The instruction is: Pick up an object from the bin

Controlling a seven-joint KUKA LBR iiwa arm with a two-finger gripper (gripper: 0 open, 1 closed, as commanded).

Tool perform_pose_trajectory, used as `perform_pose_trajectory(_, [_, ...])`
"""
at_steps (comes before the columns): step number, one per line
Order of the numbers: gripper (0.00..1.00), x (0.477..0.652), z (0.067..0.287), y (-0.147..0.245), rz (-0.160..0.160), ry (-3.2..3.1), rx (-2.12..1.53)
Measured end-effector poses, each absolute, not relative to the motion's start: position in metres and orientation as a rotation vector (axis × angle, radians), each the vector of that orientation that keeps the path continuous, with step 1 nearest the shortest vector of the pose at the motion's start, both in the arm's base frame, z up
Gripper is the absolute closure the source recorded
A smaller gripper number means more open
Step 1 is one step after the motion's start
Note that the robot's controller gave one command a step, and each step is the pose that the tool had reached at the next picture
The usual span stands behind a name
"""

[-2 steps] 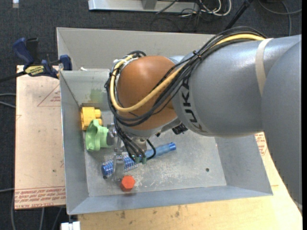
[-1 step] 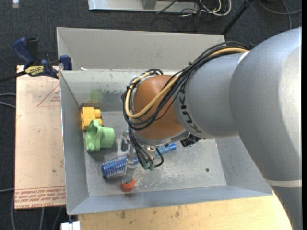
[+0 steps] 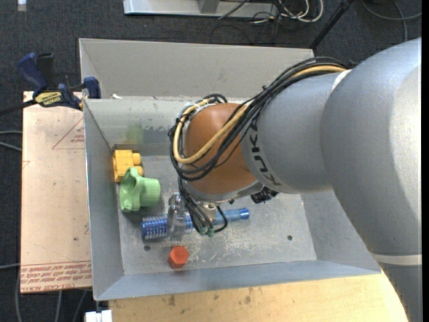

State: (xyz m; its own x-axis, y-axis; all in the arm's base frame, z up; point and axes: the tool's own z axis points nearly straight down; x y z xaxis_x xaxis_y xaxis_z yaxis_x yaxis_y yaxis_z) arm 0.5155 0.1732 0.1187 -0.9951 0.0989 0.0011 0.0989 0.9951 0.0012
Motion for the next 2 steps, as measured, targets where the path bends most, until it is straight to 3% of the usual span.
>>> perform_pose_trajectory(1, [1.00,0.5085,0.2046,0.1893,-0.009,-3.147,-0.146])
perform_pose_trajectory(2, [0.00,0.5072,0.2001,0.1878,-0.003,-3.139,-0.151])
